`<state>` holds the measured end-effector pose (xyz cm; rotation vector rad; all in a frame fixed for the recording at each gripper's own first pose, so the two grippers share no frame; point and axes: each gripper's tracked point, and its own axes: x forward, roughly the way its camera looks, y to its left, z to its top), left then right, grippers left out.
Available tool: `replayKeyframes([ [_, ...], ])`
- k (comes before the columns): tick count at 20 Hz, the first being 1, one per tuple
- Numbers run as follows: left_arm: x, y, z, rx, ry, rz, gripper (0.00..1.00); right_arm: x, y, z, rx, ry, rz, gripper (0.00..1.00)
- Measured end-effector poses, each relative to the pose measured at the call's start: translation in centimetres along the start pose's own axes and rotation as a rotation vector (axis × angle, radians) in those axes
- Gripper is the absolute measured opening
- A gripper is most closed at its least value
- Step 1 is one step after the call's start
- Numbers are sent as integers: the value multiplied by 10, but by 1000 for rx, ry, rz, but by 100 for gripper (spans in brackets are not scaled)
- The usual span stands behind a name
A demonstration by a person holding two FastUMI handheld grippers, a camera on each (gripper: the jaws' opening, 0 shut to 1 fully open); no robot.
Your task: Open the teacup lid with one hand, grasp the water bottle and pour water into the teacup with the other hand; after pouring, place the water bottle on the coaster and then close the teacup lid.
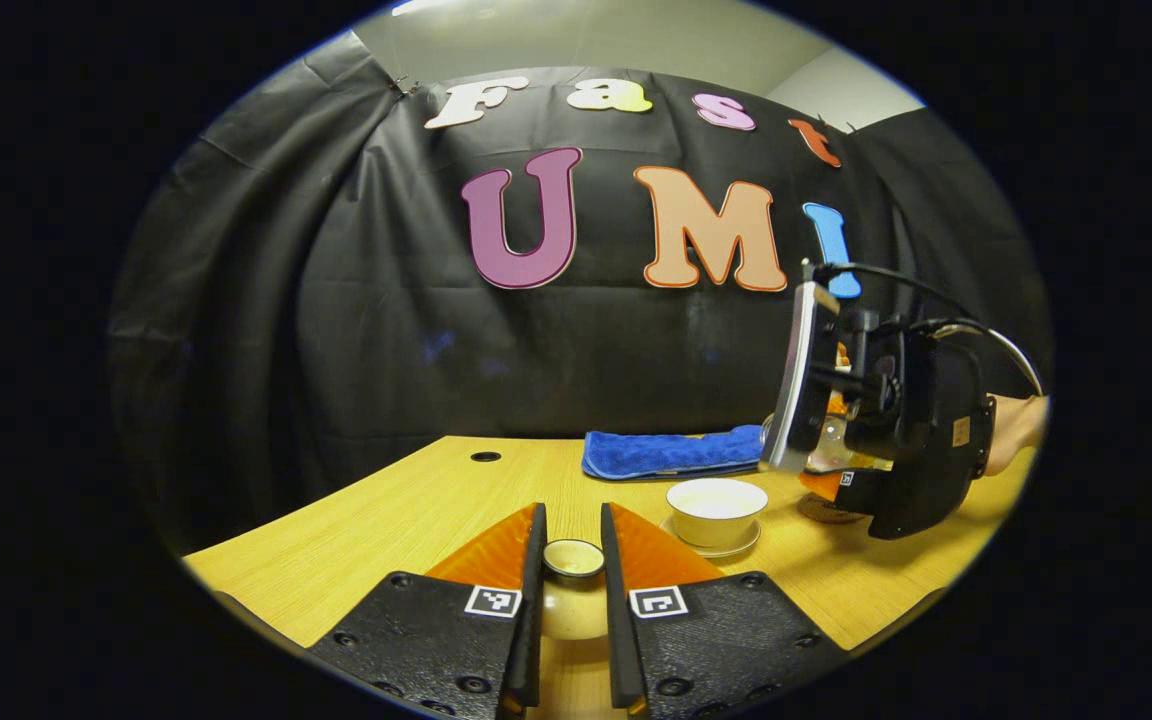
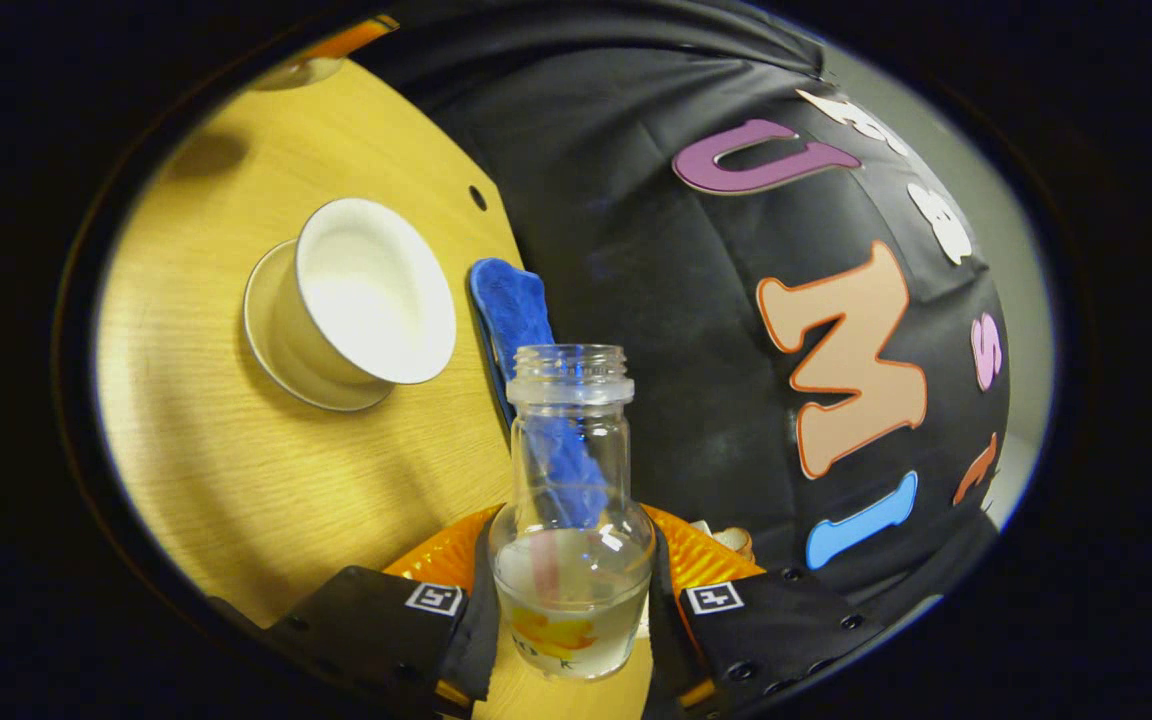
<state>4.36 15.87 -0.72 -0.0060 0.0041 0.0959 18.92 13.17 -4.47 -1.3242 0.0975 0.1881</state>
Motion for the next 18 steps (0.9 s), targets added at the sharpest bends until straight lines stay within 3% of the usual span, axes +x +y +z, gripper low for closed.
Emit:
replayKeyframes([
  [10,0,-1,-1,-3,2,-4,24,6,-2,16,-356,-23,-30,65],
  [18,-1,2,-1,-5,5,1,25,-1,0,31,-523,-58,-52,65],
])
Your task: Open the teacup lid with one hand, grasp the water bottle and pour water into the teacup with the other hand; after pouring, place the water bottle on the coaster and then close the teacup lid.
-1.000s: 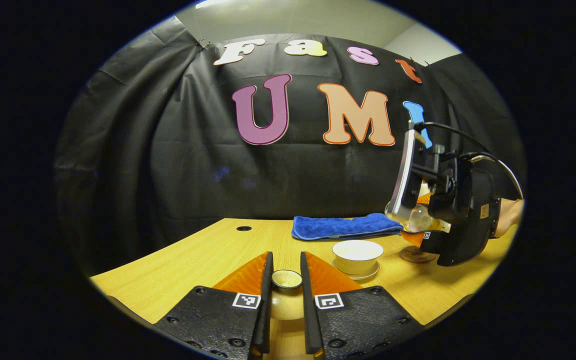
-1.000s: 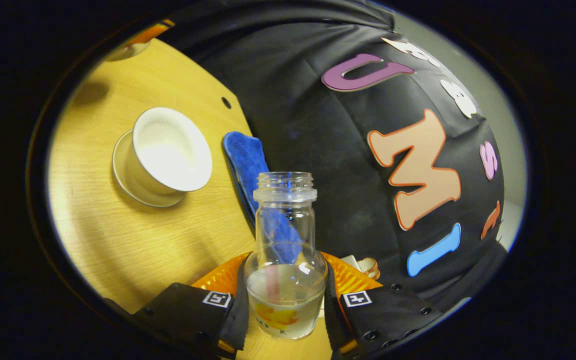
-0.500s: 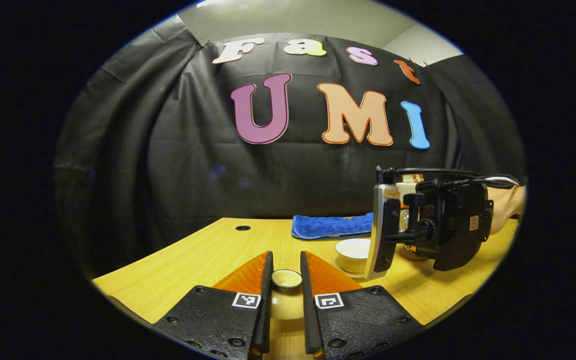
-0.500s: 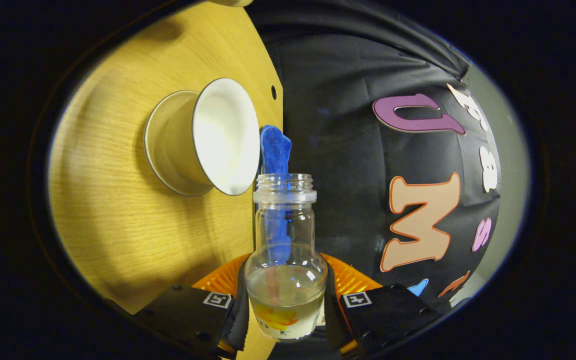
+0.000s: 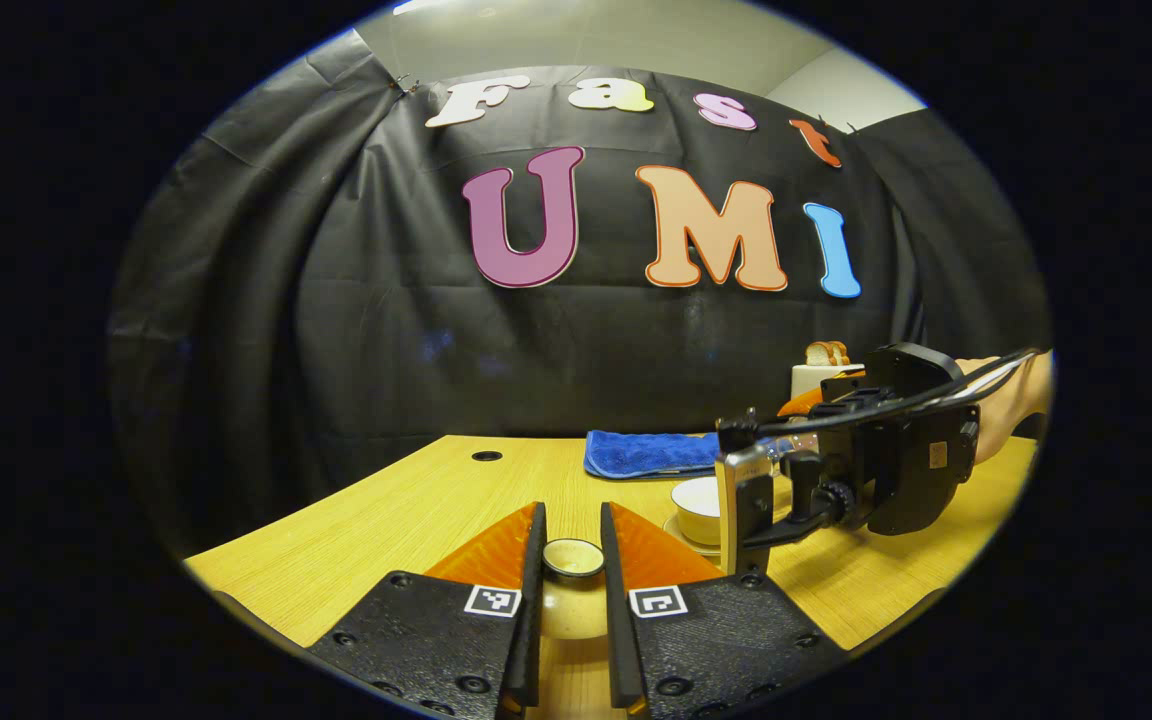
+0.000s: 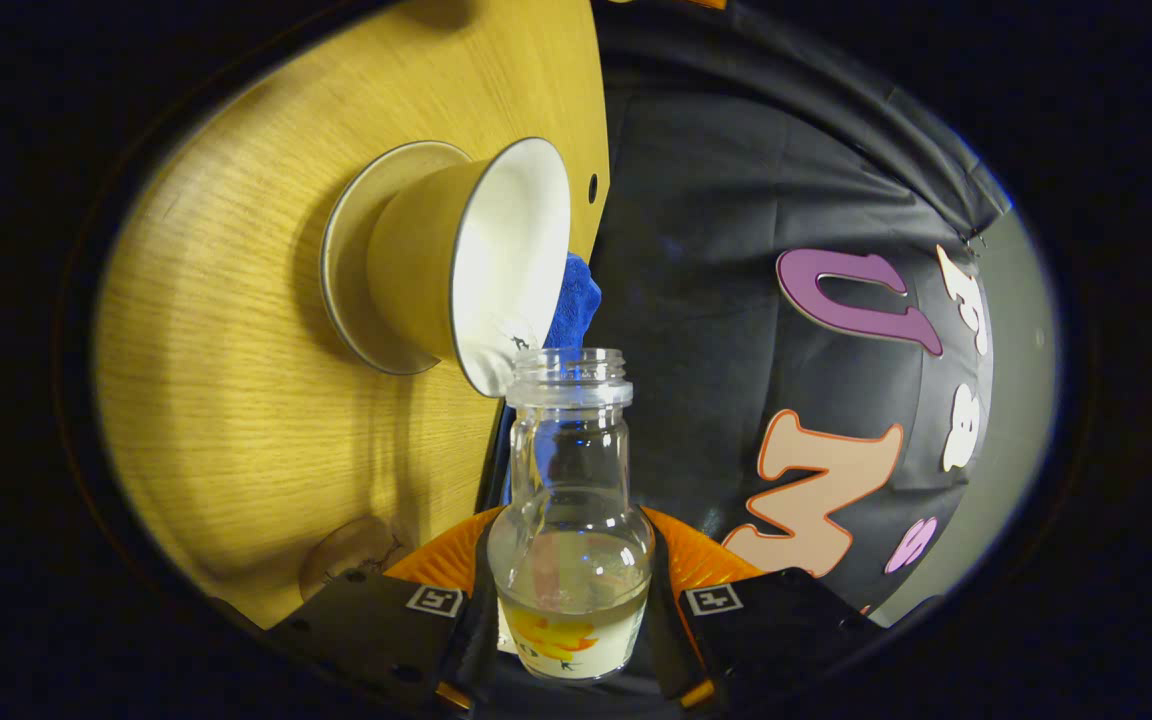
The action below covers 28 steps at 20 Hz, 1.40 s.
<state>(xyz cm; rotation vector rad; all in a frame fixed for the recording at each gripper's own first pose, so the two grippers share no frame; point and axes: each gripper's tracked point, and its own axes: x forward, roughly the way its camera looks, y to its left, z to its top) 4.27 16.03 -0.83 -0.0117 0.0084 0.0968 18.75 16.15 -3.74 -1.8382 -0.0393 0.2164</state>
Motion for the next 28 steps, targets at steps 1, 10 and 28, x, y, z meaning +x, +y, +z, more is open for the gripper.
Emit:
replayKeyframes([
  [1,0,0,0,0,0,0,24,-1,-1,2,-18,-4,-1,66],
  [10,0,0,0,-2,1,0,25,4,-16,5,-164,-14,-21,66],
  [28,0,1,-1,-2,2,5,25,7,-31,23,-277,-55,-63,66],
])
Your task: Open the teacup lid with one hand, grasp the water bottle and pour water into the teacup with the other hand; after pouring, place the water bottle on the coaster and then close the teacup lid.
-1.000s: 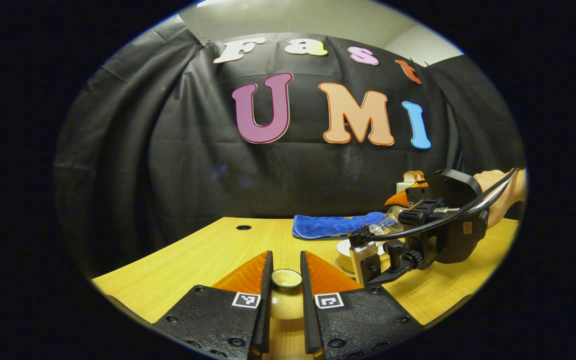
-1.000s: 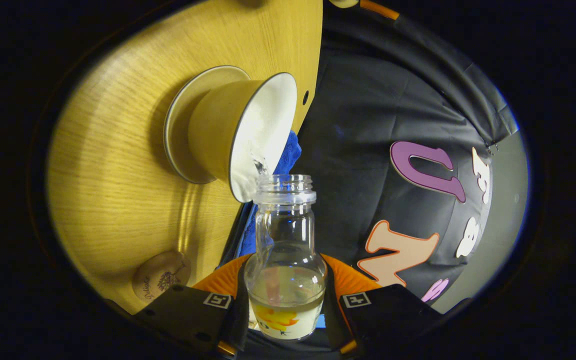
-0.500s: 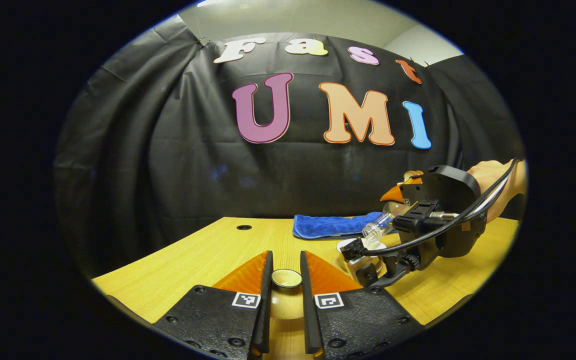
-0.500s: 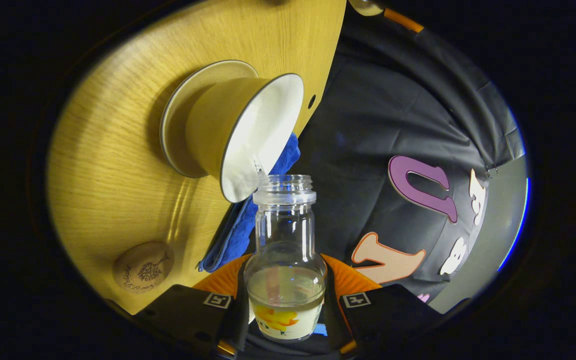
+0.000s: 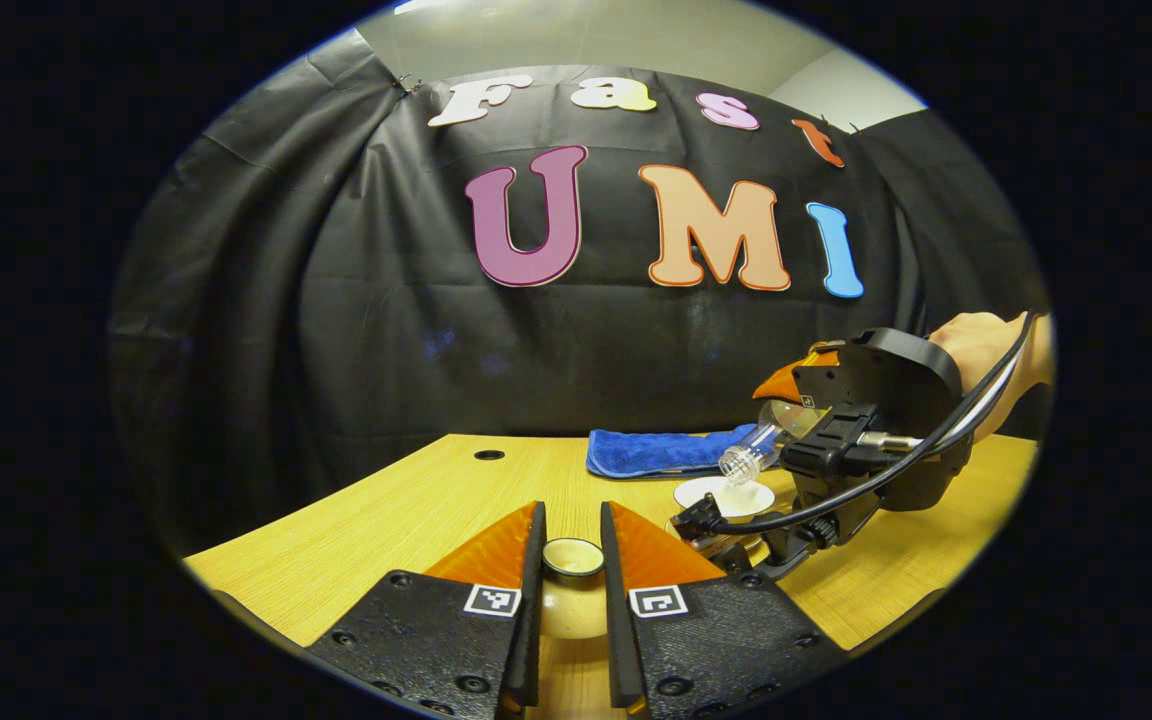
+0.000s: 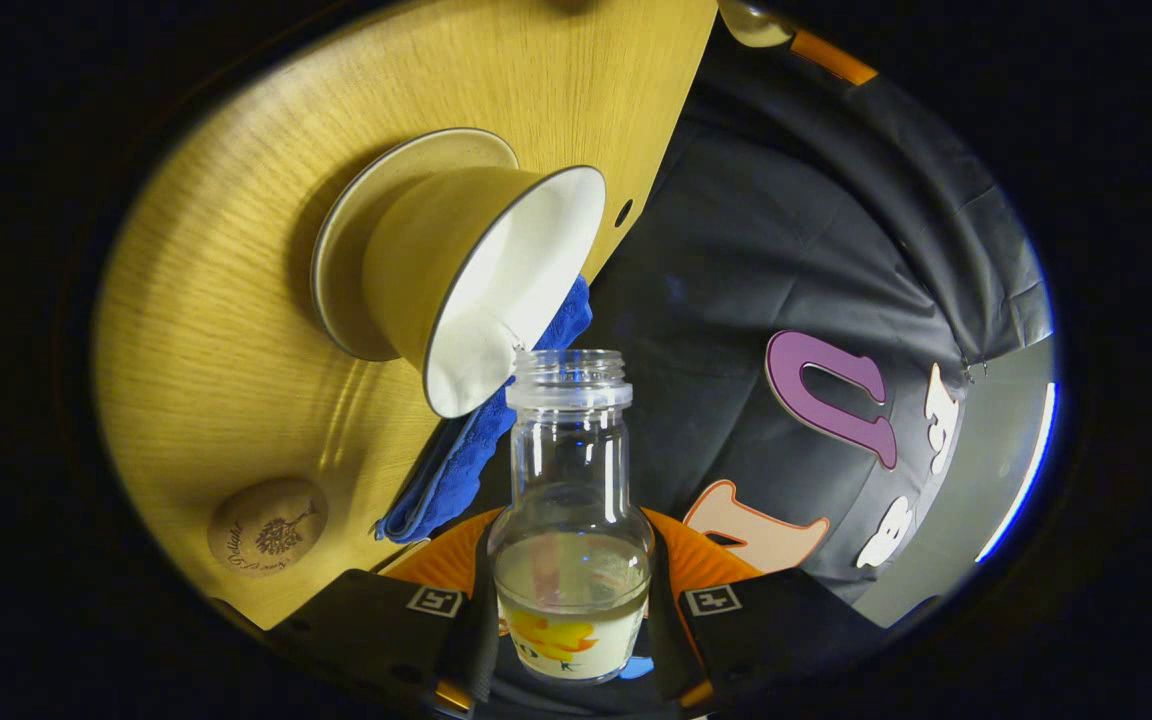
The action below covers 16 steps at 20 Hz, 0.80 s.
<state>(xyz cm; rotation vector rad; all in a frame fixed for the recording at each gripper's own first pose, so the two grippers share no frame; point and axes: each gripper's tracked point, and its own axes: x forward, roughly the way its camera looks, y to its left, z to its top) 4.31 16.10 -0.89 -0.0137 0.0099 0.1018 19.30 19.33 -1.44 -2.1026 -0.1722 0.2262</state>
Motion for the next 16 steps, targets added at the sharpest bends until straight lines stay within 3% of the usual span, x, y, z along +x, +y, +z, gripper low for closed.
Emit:
replayKeyframes([
  [11,0,0,0,0,0,-1,25,-2,-3,3,-23,-9,0,64],
  [16,-1,1,1,0,-1,-1,24,1,15,-4,176,-10,98,64],
])
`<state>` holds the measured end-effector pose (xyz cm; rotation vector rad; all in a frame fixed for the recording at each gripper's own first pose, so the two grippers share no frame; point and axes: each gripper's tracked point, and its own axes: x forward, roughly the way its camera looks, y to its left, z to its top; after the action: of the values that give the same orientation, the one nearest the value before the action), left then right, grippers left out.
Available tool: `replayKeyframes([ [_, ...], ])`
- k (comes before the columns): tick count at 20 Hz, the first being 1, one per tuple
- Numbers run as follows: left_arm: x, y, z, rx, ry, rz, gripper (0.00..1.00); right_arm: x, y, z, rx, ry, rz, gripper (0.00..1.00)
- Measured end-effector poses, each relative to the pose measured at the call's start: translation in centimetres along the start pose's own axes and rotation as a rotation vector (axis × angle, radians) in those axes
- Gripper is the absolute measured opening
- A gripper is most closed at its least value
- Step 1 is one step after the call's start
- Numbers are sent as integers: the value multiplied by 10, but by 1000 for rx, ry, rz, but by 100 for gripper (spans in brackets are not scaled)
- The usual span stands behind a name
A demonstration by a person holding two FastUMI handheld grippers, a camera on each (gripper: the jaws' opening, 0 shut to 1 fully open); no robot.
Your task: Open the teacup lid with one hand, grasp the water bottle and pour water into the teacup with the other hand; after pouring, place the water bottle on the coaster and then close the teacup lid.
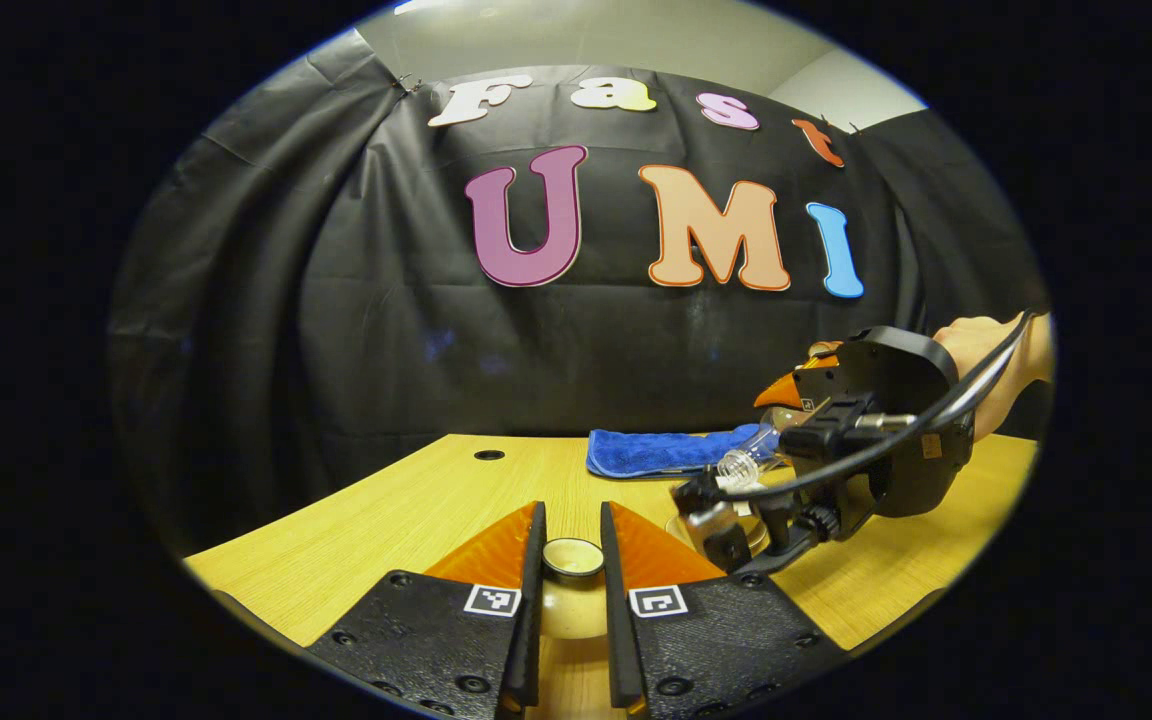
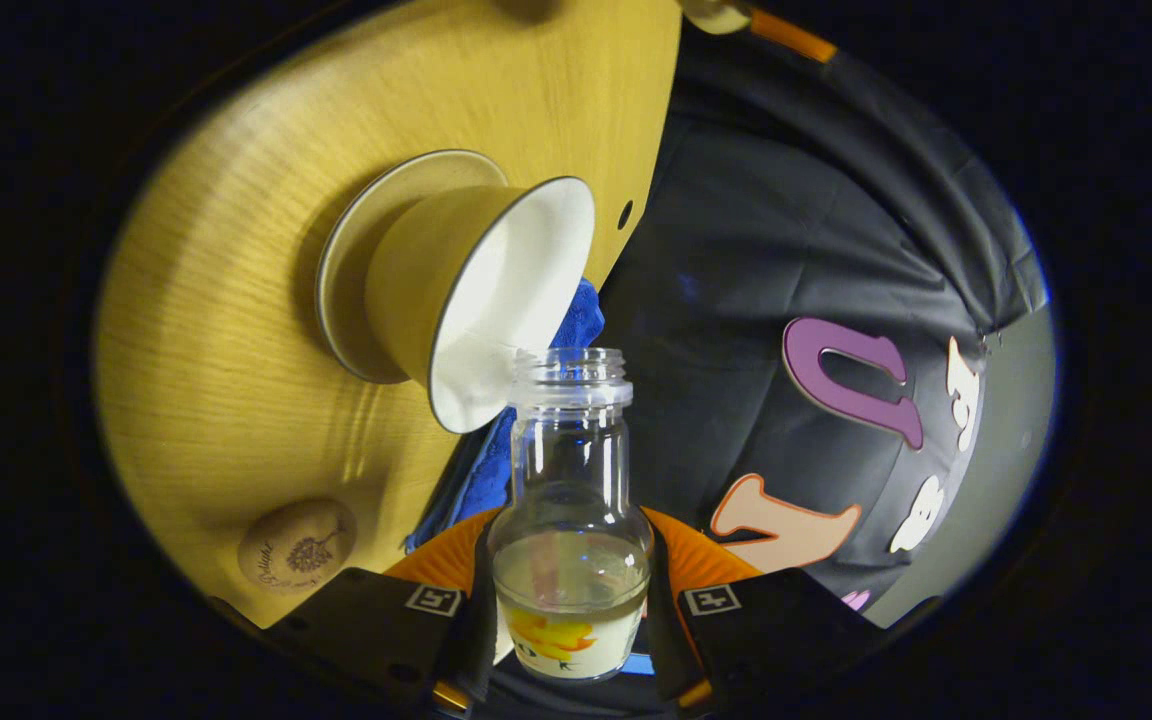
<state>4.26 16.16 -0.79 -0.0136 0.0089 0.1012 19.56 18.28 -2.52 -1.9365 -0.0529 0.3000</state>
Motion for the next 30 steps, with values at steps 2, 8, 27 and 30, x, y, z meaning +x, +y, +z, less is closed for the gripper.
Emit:
replayKeyframes([
  [2,0,0,-1,0,0,0,25,-4,10,2,138,-10,63,63],
  [8,0,1,-1,-1,0,6,25,-18,13,-19,733,-48,184,65],
  [27,-1,4,0,0,0,11,25,-38,25,-84,1910,-81,-118,66],
  [30,-1,4,0,0,1,11,25,-44,26,-88,1940,-85,-161,66],
])
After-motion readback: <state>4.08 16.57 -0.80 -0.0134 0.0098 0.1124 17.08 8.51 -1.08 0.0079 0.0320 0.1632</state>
